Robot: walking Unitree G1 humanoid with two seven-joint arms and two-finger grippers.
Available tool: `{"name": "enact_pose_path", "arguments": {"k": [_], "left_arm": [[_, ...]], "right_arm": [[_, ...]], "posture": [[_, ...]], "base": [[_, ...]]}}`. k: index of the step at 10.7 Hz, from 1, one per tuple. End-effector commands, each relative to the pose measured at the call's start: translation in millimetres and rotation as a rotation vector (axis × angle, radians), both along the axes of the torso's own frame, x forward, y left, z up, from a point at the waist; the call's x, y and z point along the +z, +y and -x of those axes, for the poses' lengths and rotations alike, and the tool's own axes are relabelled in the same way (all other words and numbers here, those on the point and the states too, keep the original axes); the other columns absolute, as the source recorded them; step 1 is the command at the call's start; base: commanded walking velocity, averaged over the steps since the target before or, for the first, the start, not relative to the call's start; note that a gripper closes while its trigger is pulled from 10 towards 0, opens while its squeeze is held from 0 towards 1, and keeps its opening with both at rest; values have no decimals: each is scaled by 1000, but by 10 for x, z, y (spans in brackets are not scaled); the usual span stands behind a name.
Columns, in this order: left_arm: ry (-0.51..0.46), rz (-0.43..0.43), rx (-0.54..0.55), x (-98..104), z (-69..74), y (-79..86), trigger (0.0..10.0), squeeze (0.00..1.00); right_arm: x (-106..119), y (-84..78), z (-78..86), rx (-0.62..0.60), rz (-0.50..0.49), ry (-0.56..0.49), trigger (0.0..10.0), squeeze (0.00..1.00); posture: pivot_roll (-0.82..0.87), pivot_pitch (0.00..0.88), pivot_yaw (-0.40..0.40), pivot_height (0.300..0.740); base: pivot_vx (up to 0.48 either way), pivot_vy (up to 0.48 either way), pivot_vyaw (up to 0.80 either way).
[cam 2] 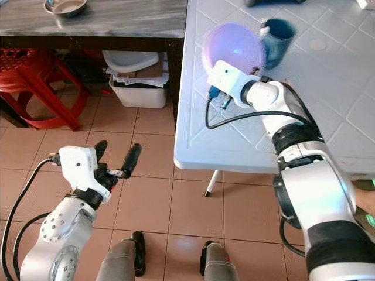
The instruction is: Setting the table
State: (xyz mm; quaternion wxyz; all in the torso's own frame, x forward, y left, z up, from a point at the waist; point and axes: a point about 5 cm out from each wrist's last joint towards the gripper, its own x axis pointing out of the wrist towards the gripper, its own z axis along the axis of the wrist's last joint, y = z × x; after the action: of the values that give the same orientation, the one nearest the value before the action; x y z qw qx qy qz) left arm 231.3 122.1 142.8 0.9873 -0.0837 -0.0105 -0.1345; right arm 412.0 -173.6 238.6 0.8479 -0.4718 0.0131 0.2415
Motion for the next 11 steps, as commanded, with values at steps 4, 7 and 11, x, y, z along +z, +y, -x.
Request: {"name": "enact_pose_path", "arguments": {"k": [4, 7, 11], "left_arm": [[20, 11, 48, -109, -53, 46, 10000, 0], [-14, -19, 151, -85, -171, 174, 10000, 0], [-94, -125, 235, -16, -282, 306, 10000, 0]], "right_arm": [[-45, 108, 49, 68, -52, -108, 0, 0], [-20, 247, 229, 148, -317, -284, 0, 0], [-221, 232, 669, 102, -572, -371, 0, 0]], "posture": [[51, 173, -9, 740], [43, 151, -5, 740], [36, 110, 8, 740]], "base": [[0, 0, 0], [0, 269, 0], [0, 479, 0]]}}
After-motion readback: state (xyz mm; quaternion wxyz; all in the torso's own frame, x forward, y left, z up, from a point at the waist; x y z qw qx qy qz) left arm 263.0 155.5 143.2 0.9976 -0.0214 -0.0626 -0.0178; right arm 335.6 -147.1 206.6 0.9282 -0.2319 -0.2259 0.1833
